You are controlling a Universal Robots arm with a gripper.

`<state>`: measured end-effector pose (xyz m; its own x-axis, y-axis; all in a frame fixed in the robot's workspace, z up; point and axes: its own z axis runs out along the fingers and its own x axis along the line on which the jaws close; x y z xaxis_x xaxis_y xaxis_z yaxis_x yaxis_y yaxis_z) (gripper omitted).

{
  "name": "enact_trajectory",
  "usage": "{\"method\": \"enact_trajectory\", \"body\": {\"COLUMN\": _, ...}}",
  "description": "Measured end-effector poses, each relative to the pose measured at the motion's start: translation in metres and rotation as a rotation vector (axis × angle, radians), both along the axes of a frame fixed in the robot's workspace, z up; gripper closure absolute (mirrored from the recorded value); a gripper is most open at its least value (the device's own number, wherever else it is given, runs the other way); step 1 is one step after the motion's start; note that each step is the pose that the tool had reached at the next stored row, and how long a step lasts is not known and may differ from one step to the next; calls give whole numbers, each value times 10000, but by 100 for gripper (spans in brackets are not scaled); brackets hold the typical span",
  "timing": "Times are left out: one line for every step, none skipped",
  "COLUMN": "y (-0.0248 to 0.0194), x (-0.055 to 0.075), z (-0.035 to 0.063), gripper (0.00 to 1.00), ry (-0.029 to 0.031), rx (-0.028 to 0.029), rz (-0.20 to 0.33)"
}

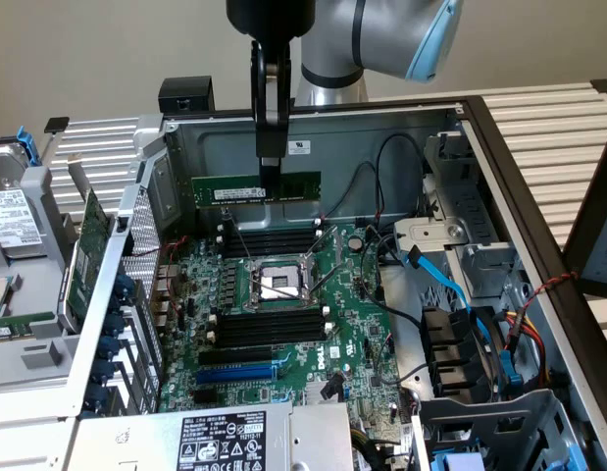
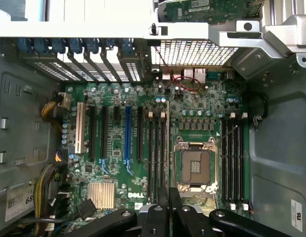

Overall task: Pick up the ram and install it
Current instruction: 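Pick up the ram and move it above insertion slot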

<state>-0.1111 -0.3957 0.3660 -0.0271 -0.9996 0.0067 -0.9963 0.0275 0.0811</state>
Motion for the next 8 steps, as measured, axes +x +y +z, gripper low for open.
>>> {"method": "enact_trajectory", "body": {"y": -1, "x": -1, "z": -16, "gripper": 87, "ry": 0, "rx": 31, "rz": -1}}
{"method": "enact_trajectory", "body": {"y": -1, "x": -2, "z": -34, "gripper": 87, "ry": -1, "rx": 41, "rz": -2}}
{"method": "enact_trajectory", "body": {"y": -1, "x": -2, "z": -53, "gripper": 87, "ry": -1, "rx": 42, "rz": -1}}
{"method": "enact_trajectory", "body": {"y": -1, "x": -4, "z": -70, "gripper": 87, "ry": 0, "rx": 42, "rz": 0}}
{"method": "enact_trajectory", "body": {"y": -2, "x": -6, "z": -88, "gripper": 87, "ry": 0, "rx": 42, "rz": 0}}
{"method": "enact_trajectory", "body": {"y": -2, "x": -6, "z": -107, "gripper": 87, "ry": 0, "rx": 41, "rz": 1}}
{"method": "enact_trajectory", "body": {"y": -2, "x": -8, "z": -125, "gripper": 87, "ry": 0, "rx": 41, "rz": 0}}
{"method": "enact_trajectory", "body": {"y": -4, "x": -9, "z": -140, "gripper": 87, "ry": -1, "rx": 39, "rz": 0}}
